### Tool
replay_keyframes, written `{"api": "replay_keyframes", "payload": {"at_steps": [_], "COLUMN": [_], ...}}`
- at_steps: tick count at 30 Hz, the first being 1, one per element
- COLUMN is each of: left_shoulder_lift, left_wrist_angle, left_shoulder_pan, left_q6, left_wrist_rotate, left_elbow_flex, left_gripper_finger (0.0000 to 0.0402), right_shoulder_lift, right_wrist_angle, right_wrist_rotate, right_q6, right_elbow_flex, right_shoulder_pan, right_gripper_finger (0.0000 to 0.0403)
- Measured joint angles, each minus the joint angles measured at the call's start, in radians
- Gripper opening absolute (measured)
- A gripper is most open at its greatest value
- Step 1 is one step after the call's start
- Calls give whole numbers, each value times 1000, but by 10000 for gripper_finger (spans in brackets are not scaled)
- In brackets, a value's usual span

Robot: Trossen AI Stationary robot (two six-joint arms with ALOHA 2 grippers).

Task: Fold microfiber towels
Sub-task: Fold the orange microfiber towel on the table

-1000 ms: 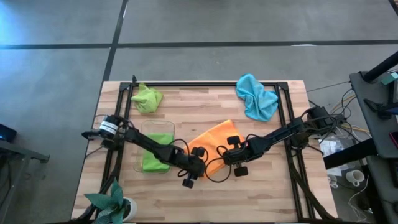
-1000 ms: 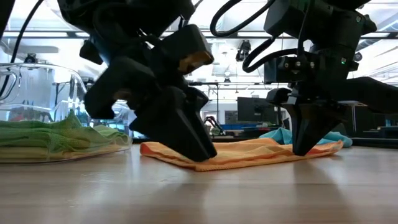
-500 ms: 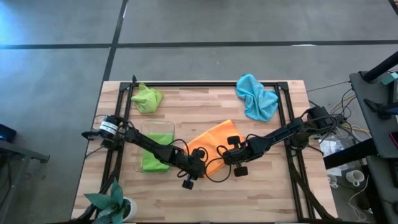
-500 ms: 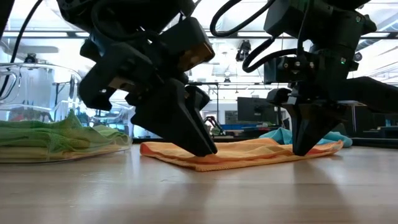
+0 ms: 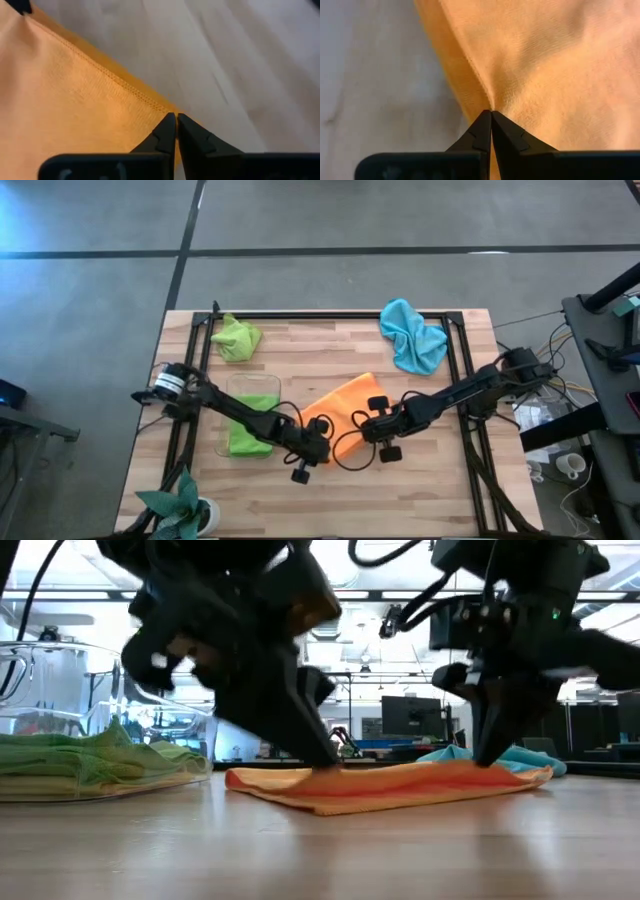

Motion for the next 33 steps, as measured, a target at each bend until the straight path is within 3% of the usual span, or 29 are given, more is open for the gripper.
{"api": "replay_keyframes", "payload": {"at_steps": [7,13,16,21,28,33], "left_shoulder_lift": [-40,35,74,95,49,4], "left_wrist_angle": [23,115,189,201,197,153], "left_shoulder_pan": [-22,-25,-27,-25,-20,-6], "left_q6": [-3,-30,-30,-30,-29,-29], "left_wrist_rotate": [22,146,217,239,234,232], "left_elbow_flex": [-3,-8,-5,0,-2,-2], "left_gripper_finger": [0,0,0,5,74,123], "right_shoulder_lift": [-59,32,86,107,62,51], "right_wrist_angle": [-45,-22,-12,-27,-175,-357], "right_wrist_rotate": [-98,-225,-244,-240,-134,-133], "right_q6": [-2,-3,-1,9,4,30], "right_elbow_flex": [0,-4,3,31,120,159], "right_shoulder_pan": [0,3,5,6,6,7], "right_gripper_finger": [9,9,9,27,96,140]}}
